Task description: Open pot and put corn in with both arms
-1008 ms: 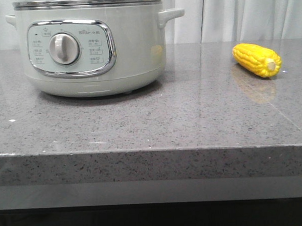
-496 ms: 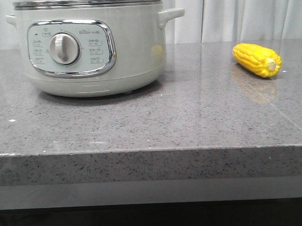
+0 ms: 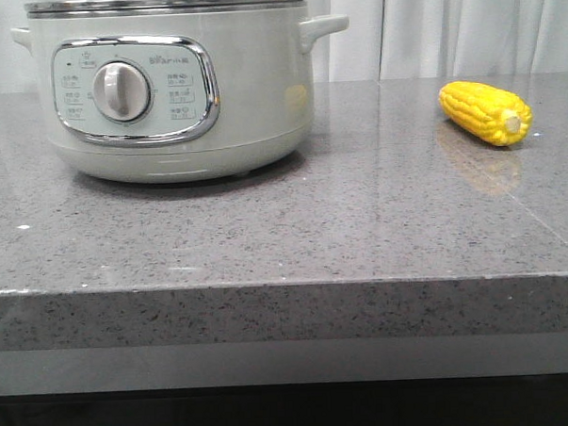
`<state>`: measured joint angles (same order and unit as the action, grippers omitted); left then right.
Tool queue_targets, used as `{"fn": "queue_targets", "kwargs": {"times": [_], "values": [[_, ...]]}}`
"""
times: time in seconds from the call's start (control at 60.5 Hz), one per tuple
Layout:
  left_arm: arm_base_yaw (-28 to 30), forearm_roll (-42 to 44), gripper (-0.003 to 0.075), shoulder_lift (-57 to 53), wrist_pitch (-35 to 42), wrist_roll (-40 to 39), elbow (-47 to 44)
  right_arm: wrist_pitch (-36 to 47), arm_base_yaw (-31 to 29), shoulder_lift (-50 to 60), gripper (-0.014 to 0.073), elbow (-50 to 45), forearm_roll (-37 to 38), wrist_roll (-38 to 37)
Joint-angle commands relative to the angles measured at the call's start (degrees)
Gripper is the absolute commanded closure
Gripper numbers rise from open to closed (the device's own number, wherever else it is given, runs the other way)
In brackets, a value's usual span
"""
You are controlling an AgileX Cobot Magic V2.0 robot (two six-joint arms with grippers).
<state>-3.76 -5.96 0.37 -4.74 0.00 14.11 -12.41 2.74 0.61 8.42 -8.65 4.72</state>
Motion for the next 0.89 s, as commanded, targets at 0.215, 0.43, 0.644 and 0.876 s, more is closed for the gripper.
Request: {"fn": "queue_targets", "kwargs": {"times": [0.215,0.43,0.644,0.876], "values": [[0.1,-0.1,0.0741,12.4,-10.6,0.0,19.8,-9.7,-0.2,-10.0,0.0662,20.1,-0.1,0.3],[0.1,-0.1,0.0741,21.5,-17.2,0.0,25.5,-16.8,-0.2,-22.4,0.0662,30.0,-0.1,0.3],[0.1,-0.2,0.0741,25.5,-16.9,0.0,25.1,-16.0,-0.2,-29.4,0.0662,30.3,-0.1,0.3],[0.1,0.0,0.074,28.2,-16.1,0.0,24.9,-16.5,-0.2,-34.0,0.0657,30.3,-0.1,0.3]]}}
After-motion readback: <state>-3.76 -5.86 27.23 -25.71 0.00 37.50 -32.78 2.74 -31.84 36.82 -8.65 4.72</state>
